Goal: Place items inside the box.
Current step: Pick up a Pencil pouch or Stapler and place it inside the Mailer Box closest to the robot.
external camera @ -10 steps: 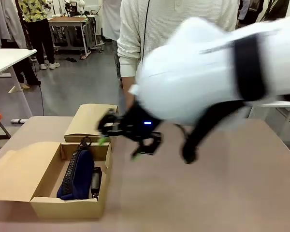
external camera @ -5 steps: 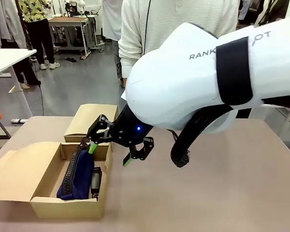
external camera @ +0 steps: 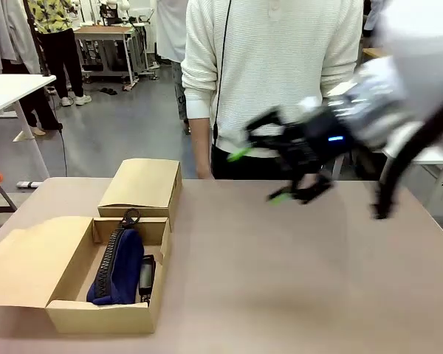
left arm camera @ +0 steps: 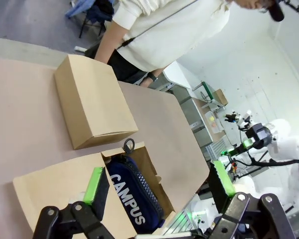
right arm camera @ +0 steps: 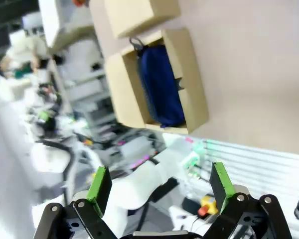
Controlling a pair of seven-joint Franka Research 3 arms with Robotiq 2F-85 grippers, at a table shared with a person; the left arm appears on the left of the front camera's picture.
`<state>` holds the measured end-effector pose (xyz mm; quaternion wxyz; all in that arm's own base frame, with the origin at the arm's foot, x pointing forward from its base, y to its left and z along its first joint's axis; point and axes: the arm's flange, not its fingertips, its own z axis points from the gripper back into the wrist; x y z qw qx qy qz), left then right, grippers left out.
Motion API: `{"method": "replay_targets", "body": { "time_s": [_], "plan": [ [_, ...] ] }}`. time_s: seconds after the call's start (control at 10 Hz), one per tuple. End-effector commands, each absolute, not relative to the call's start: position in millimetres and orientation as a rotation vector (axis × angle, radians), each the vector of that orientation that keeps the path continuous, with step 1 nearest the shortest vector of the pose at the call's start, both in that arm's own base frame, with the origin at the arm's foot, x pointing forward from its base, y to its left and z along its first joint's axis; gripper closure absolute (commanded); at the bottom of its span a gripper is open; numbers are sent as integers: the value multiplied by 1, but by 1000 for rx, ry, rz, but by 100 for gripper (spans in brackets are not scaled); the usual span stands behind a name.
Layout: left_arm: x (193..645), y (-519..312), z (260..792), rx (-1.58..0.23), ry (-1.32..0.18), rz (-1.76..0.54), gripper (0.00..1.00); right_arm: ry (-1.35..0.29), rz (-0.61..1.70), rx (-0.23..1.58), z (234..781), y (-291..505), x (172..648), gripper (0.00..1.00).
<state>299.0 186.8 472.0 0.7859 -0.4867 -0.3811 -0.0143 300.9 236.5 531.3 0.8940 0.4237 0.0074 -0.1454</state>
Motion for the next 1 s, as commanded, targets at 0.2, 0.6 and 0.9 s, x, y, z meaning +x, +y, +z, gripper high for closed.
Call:
{"method": "replay_targets", "body": {
  "time_s": [0.2,0.6,0.9],
  "plan": [
    [299,185,472,-1059,-847,-42,0,-82,-633,1180,522,43,246,0],
    [299,185,472,-1059,-847,-42,0,101,-514,1325,429,-49,221,0],
    [299,185,472,-1059,-847,-42,0,184,-364,1174,415,-19,253,0]
  ]
}}
